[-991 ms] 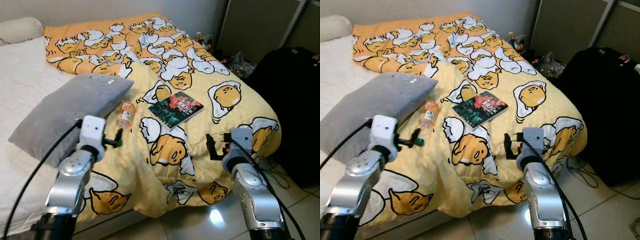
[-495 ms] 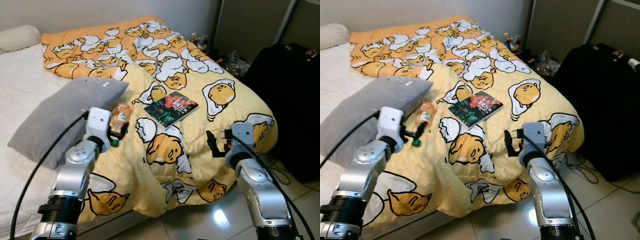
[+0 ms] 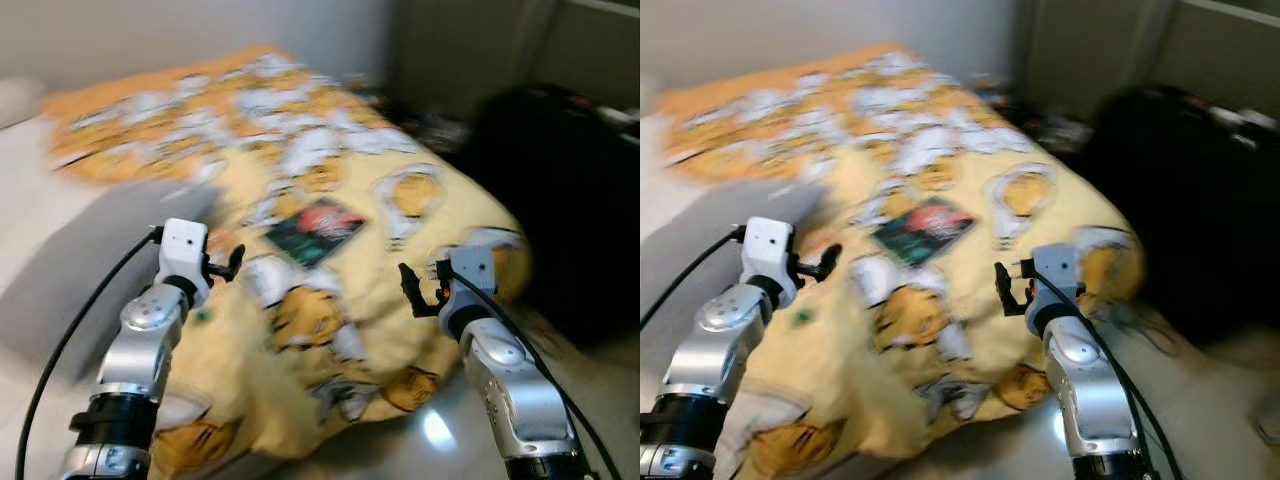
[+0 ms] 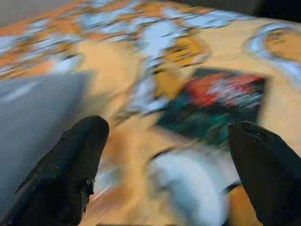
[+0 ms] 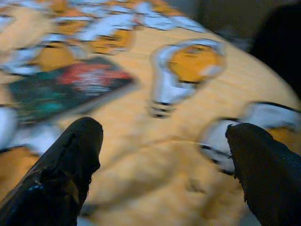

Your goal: Clean up the room

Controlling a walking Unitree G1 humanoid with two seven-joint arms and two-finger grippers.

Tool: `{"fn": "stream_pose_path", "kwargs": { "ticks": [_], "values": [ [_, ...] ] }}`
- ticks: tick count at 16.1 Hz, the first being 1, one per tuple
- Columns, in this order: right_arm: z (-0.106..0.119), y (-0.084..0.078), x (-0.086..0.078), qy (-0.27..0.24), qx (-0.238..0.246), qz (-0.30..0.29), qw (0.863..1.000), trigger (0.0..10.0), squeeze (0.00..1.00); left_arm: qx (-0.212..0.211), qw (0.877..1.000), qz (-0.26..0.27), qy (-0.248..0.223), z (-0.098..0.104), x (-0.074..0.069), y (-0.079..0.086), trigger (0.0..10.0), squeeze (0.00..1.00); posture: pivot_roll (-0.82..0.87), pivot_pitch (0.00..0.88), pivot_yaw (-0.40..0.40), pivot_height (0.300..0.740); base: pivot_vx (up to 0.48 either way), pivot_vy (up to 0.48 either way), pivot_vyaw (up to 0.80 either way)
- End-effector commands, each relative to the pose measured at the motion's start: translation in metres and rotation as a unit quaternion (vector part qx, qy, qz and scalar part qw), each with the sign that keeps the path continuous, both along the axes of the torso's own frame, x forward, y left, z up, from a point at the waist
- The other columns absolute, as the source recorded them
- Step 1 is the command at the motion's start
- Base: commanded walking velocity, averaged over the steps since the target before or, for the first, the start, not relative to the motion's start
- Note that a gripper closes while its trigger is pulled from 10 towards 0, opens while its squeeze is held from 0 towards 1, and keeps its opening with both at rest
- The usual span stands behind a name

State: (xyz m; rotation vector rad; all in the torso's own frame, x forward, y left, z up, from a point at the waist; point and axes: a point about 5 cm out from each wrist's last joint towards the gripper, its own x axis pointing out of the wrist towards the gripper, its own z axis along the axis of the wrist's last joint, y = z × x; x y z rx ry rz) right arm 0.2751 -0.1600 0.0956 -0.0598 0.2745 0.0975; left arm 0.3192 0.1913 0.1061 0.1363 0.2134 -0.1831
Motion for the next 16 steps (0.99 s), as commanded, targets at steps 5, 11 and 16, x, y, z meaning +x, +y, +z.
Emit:
{"fn": "stream_pose_path", "kwargs": {
  "ticks": [5, 11, 16],
  "values": [
    [0.005, 0.004, 0.002, -0.003, -0.007, 0.013, 1.000, 10.0, 0.00, 0.013, 1.000, 0.019, 0.002, -0.001, 0.000, 0.010, 10.0, 1.00, -0.06, 0.000, 0.078, 0.740, 0.284, 0.000, 0.00],
    [0.020, 0.012, 0.002, -0.011, -0.027, 0.125, 0.992, 10.0, 0.00, 0.081, 0.991, 0.068, 0.079, -0.017, 0.007, 0.040, 10.0, 0.00, -0.07, 0.000, 0.087, 0.740, 0.000, 0.000, 0.00],
    [0.050, 0.020, -0.003, -0.045, -0.026, 0.287, 0.957, 10.0, 0.00, 0.084, 0.982, 0.098, 0.140, -0.025, 0.021, 0.064, 10.0, 0.00, -0.09, 0.000, 0.097, 0.740, 0.000, 0.000, 0.00]
  ]
}}
